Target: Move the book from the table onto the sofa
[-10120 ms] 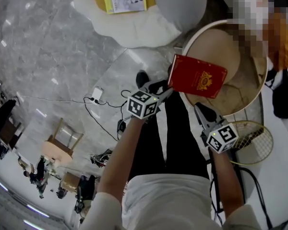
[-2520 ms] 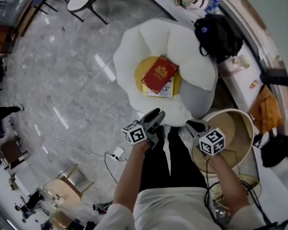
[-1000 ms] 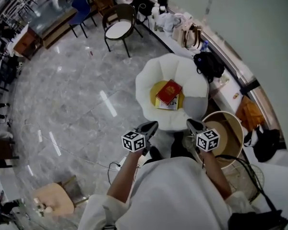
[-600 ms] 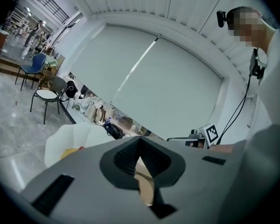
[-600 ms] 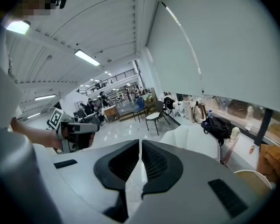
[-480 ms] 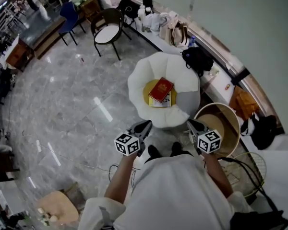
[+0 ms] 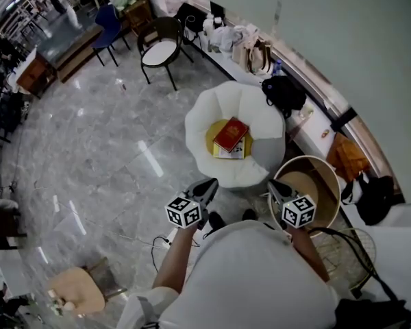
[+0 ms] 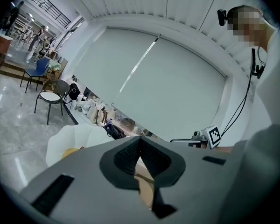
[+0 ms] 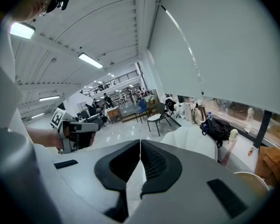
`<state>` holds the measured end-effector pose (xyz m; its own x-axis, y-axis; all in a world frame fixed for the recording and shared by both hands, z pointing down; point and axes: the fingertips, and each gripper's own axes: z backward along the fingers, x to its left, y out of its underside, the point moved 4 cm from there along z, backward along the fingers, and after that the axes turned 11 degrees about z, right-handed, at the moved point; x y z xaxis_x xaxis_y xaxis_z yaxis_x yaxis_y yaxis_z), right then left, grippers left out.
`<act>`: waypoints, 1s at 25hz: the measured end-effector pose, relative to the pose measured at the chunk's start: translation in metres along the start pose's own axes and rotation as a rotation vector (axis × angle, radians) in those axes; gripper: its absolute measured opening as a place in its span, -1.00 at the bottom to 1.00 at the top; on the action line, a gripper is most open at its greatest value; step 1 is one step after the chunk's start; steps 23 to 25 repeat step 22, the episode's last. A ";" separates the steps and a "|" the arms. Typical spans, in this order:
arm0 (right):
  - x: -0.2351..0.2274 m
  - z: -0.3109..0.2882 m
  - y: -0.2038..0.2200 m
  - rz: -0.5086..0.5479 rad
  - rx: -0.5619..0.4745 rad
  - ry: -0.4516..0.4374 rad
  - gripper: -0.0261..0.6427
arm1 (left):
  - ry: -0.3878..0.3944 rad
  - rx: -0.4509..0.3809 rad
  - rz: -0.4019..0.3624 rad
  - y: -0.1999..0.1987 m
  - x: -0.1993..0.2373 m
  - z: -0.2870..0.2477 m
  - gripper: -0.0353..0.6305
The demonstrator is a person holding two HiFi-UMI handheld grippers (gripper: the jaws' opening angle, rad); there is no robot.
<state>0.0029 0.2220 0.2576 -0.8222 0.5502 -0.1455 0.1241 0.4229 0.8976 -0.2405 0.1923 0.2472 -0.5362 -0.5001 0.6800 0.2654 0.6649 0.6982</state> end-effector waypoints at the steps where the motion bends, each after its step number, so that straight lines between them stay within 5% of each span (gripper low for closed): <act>1: 0.000 0.000 -0.001 0.001 -0.003 -0.003 -0.81 | -0.003 -0.002 0.000 0.001 -0.001 0.001 -0.89; 25: -0.031 0.007 -0.018 0.019 -0.033 0.002 -0.81 | -0.032 -0.010 0.018 0.005 -0.010 -0.012 -0.89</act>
